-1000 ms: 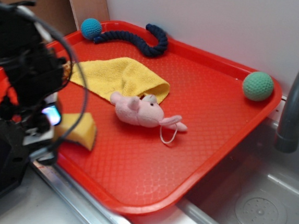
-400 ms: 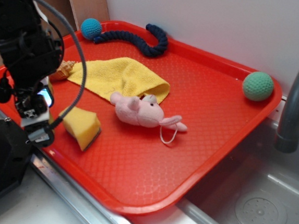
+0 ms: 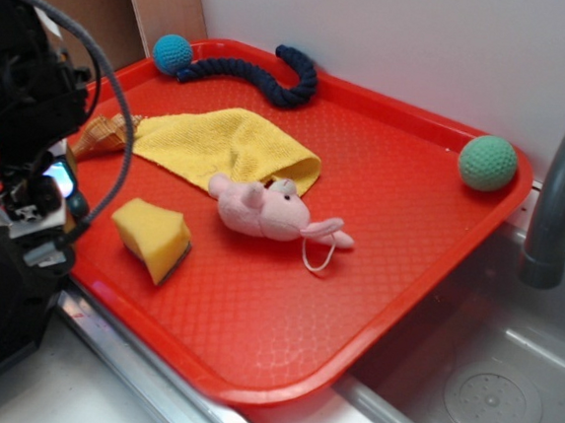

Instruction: Grab the green sponge.

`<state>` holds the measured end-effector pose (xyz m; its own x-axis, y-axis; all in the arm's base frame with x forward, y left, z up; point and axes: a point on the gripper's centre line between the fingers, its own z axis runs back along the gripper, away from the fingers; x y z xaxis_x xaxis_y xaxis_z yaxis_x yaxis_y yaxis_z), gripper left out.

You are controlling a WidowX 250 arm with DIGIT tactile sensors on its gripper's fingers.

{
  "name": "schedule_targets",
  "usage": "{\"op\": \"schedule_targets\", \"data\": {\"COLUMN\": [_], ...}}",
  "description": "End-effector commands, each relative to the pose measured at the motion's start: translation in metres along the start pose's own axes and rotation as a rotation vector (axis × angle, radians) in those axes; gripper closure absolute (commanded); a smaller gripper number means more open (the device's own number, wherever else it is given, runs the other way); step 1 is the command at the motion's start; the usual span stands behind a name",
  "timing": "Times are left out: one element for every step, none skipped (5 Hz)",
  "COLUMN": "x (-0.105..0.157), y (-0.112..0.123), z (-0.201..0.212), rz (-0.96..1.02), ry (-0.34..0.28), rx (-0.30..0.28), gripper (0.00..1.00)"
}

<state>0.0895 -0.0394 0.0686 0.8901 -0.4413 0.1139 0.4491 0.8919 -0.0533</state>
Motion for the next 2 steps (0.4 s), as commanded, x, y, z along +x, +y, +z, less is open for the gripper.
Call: {"op": "schedule_targets", "data": {"x": [0.053, 0.071], "y": [0.031, 0.041], "z": [-0.007, -0.012], "rz": [-0.047, -0.086], "ry": [0.05, 0.059], "rx": [0.007, -0.007], "gripper": [0.0, 0.0]}}
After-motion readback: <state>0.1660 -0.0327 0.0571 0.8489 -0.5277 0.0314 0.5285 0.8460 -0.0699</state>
